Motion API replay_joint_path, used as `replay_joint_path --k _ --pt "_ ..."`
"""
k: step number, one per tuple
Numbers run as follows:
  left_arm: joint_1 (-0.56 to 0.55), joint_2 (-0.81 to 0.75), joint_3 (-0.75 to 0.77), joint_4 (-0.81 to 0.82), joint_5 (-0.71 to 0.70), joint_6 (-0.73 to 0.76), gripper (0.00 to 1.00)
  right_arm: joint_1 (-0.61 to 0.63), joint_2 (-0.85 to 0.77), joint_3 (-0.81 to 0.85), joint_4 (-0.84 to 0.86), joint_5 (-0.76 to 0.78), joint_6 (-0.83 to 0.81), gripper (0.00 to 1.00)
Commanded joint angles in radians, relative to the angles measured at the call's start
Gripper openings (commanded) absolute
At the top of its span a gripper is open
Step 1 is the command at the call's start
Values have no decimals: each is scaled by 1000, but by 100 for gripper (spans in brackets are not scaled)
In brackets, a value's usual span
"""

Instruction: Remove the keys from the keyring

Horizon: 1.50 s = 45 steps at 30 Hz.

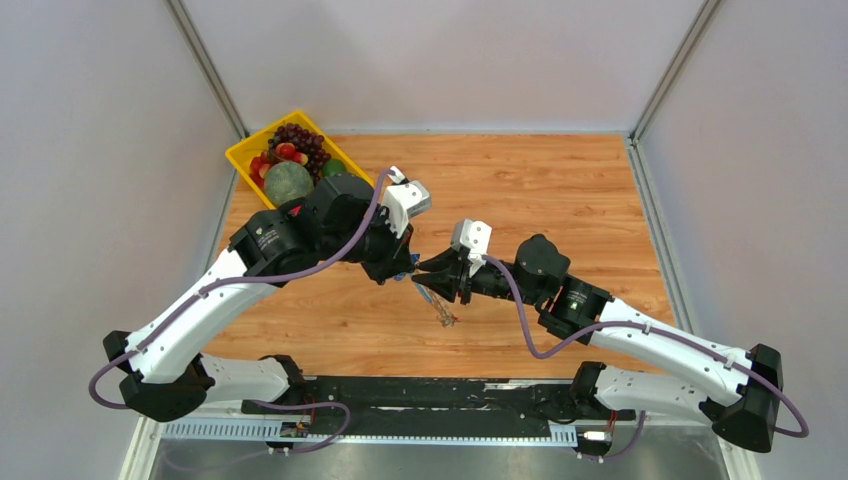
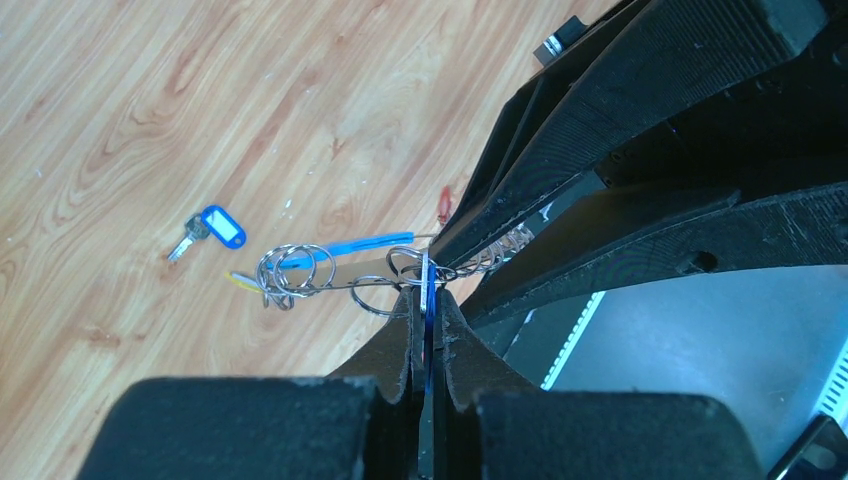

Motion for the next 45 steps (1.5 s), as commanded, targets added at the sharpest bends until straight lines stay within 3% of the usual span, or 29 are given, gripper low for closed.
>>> replay_joint_path --k 1,8,14,24,29,32,45 --pt "-1 -20 45 45 46 -21 0 0 -8 30 61 -1 -10 28" --pt "-1 -21 49 26 66 -17 0 -1 -17 8 102 19 -15 12" --pt "-1 -3 51 -11 97 -14 0 0 -42 -26 143 32 -13 4" --pt "-1 10 50 -16 145 -23 0 -1 -55 -61 186 38 12 9" --pt "-2 16 55 -42 157 -23 0 0 -63 -82 227 45 22 0" --pt "-1 14 54 -55 150 -23 0 -1 -68 -100 254 35 25 0" --pt "62 97 175 -138 166 -86 0 2 -85 -140 178 -130 -115 0"
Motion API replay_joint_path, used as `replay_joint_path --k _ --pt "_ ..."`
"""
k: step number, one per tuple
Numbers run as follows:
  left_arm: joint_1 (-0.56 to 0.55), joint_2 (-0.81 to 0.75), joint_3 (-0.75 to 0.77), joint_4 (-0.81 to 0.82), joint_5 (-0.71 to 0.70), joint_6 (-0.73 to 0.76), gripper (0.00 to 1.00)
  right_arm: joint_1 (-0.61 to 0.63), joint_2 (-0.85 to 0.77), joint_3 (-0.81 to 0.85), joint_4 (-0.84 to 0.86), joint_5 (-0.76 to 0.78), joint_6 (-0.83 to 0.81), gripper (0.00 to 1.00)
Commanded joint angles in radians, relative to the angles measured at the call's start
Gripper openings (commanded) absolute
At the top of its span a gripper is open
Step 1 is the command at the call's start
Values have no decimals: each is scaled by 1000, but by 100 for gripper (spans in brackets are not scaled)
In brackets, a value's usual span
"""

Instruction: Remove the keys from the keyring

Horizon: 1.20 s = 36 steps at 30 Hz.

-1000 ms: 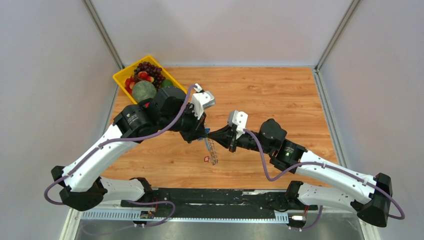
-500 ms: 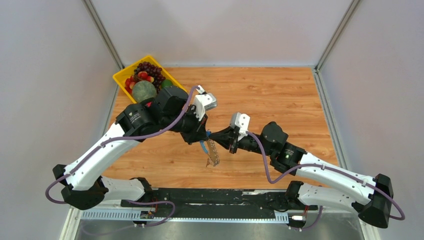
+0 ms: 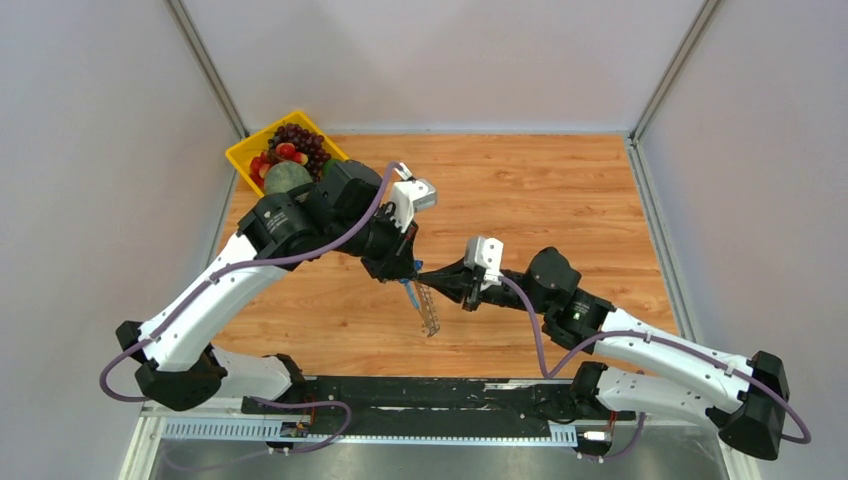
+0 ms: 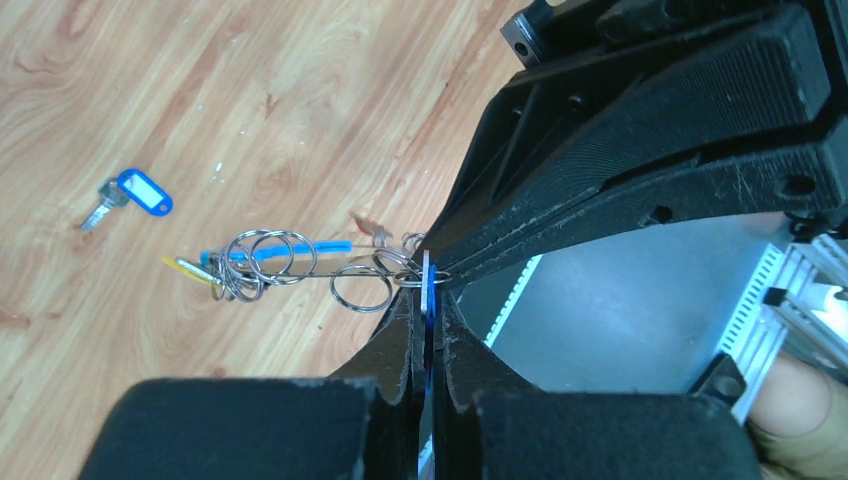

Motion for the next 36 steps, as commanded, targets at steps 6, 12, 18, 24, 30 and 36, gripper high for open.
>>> replay_joint_path --k 6,12,18,24,30,36 --pt "83 43 80 -30 110 -68 0 11 -60 -31 -16 -72 -155 0" --pt "91 35 71 -7 157 -62 0 10 -82 -9 -38 42 -130 9" --pt "90 14 51 6 181 -31 0 -1 -83 10 -31 145 -31 36" --pt "91 -11 33 34 184 -27 0 -23 -55 32 1 110 99 63" --pt "91 -25 20 59 214 -35 0 -23 -21 24 78 45 150 65" --pt "90 -32 15 55 245 -32 0 -22 -5 14 148 16 85 63"
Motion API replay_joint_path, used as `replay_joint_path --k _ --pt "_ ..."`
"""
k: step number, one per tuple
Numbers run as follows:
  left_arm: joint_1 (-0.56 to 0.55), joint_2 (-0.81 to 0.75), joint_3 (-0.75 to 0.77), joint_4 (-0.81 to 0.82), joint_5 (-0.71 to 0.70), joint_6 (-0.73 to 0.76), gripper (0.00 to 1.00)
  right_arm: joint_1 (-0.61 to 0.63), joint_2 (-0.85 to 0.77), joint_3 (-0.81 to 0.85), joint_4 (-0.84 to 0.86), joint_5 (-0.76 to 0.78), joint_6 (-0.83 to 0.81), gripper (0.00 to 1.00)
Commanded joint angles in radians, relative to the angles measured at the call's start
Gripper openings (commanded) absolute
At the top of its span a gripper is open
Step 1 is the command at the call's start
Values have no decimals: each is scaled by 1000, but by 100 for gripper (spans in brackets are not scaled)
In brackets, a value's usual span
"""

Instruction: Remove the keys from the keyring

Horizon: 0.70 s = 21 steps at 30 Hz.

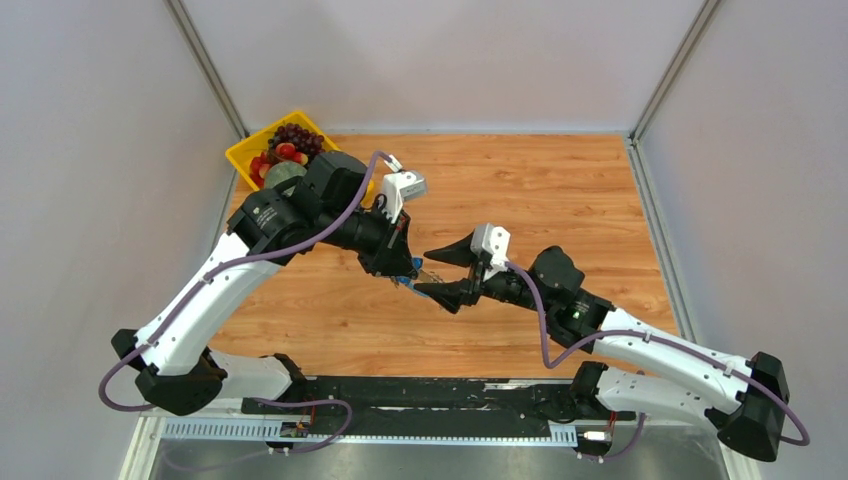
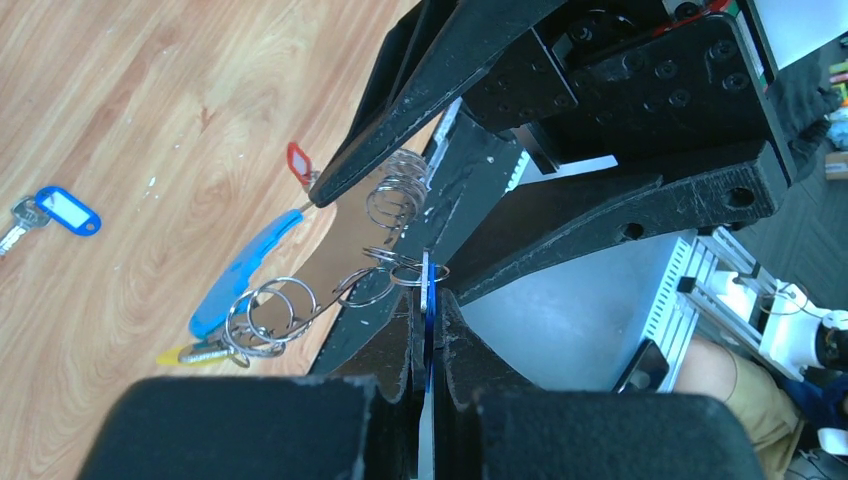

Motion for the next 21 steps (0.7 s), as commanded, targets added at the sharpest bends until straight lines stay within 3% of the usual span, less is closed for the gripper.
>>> replay_joint_path --k 1,10,21 --pt "0 -35 -2 51 53 5 0 -1 1 20 114 -50 -27 63" --pt "0 -47 -12 47 64 9 0 -2 43 60 108 -140 -52 44" --pt "-1 -60 -19 45 121 17 0 -2 27 60 74 -148 -101 56"
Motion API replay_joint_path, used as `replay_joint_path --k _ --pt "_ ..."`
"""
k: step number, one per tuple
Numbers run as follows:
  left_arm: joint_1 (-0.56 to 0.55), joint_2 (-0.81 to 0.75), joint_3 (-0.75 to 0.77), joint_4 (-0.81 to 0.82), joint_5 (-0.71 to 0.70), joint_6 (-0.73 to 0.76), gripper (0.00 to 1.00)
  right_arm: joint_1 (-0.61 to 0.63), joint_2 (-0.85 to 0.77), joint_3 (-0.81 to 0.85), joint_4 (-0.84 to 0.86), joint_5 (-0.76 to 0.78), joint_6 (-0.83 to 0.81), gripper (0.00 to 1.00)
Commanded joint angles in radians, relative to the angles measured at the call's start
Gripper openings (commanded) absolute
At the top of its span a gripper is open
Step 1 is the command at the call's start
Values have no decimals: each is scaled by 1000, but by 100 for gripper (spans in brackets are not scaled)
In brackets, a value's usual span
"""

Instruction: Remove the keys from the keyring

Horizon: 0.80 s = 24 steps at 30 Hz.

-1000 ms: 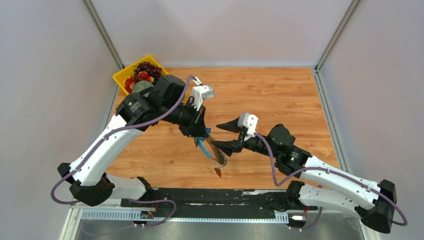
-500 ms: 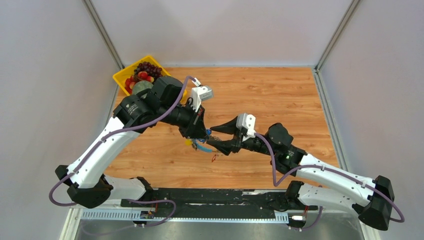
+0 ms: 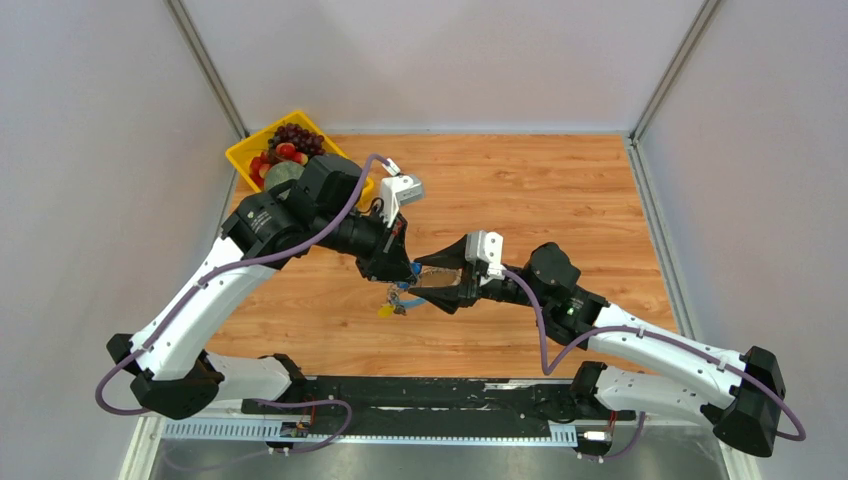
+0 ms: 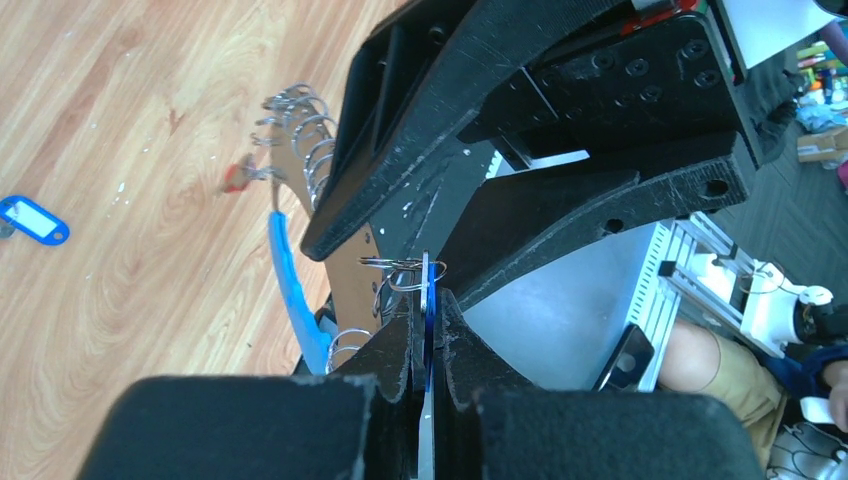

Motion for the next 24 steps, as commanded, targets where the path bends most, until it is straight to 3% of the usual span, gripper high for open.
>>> replay_joint_path --k 1,8,19,21,24 --pt "-1 -41 -8 41 70 11 0 -3 -24 36 8 -9 -41 57" --pt "-1 -46 -25 48 57 -2 0 -4 -74 12 -7 56 -10 52" --pt "-1 -46 -23 72 65 -33 0 -3 -69 37 -28 45 10 24" --pt "-1 -50 -22 76 65 -37 0 -2 -59 44 -29 33 15 24" --pt "-1 -54 -22 80 59 -38 0 -3 -52 51 -29 9 26 34"
